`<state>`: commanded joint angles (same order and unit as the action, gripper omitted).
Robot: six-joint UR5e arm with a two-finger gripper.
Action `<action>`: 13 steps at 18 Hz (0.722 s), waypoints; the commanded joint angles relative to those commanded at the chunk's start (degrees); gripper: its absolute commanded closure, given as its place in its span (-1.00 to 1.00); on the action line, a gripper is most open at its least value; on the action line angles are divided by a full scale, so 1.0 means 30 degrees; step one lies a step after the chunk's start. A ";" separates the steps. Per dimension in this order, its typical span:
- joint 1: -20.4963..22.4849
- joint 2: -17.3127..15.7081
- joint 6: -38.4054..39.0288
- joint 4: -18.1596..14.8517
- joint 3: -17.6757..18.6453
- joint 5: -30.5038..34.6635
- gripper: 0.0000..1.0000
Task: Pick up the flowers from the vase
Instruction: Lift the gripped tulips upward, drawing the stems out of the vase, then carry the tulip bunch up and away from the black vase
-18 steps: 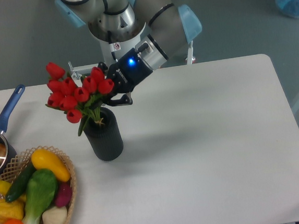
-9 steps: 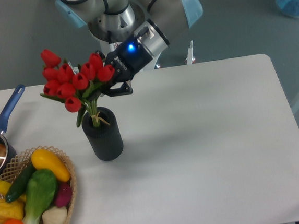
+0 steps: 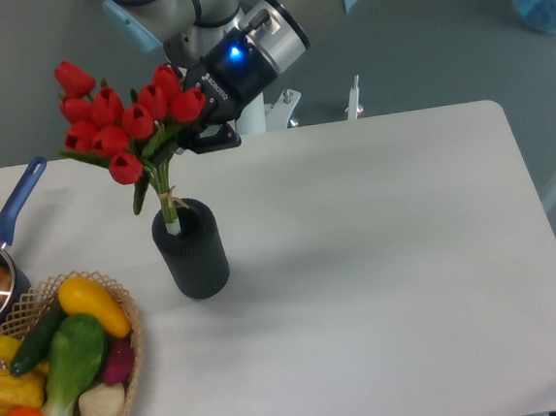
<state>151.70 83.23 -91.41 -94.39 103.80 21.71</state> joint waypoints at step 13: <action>0.1257 -0.1025 0.1145 -0.0119 -0.0265 0.0059 0.56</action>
<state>155.47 80.16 -87.98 -94.75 103.01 21.89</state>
